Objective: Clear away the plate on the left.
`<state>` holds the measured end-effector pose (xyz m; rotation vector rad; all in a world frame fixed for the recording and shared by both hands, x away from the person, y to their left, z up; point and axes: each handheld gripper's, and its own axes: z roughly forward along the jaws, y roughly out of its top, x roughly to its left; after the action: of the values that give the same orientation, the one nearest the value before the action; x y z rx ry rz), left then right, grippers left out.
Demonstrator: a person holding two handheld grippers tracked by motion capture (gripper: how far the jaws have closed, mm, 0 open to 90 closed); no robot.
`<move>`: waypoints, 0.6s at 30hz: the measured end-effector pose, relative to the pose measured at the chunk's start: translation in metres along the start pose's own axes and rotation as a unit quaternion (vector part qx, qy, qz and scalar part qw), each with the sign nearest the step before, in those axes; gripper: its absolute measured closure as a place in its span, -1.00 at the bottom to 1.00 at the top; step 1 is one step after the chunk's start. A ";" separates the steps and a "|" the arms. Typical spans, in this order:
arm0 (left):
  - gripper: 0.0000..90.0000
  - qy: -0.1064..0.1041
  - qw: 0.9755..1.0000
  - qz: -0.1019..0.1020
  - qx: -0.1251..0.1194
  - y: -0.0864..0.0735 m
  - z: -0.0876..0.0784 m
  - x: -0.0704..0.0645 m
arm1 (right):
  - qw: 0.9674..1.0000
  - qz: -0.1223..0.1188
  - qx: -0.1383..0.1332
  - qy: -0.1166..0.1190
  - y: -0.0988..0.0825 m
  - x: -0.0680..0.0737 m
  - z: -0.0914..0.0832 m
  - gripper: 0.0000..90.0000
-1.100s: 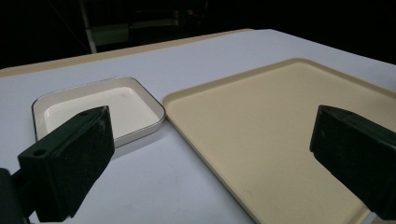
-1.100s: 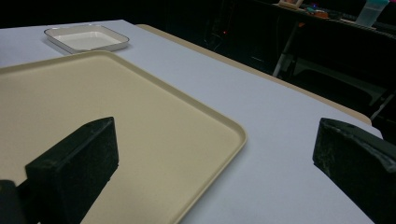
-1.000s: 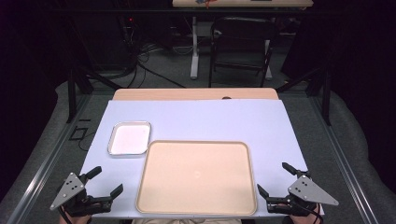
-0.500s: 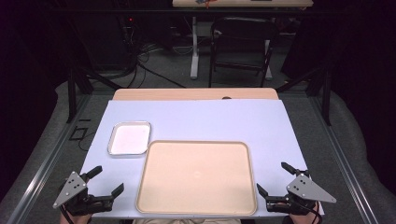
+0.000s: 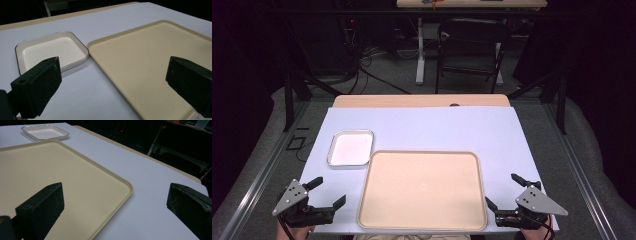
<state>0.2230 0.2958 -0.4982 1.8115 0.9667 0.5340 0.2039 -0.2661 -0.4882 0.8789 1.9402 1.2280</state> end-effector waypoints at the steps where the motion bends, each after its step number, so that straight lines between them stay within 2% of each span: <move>1: -0.99 -0.001 1.000 -0.004 0.004 0.001 0.001 0.001 | 1.000 -0.003 0.003 0.000 0.000 0.000 0.001 -0.98; 6: -0.97 0.000 1.000 -0.006 0.023 0.005 0.004 0.002 | 1.000 -0.004 0.003 -0.001 0.000 0.000 0.001 -0.97; 11: -0.97 -0.006 0.999 -0.021 0.036 0.008 0.008 0.006 | 1.000 -0.006 0.006 0.000 0.001 0.000 0.003 -0.97; 18: -0.96 -0.003 0.999 -0.026 0.040 0.015 0.012 0.012 | 1.000 -0.003 0.005 0.002 0.000 0.000 0.003 -0.97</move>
<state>0.2437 0.2956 -0.4907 1.8517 1.0411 0.4627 0.2063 -0.2644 -0.4888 0.8752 1.9519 1.2178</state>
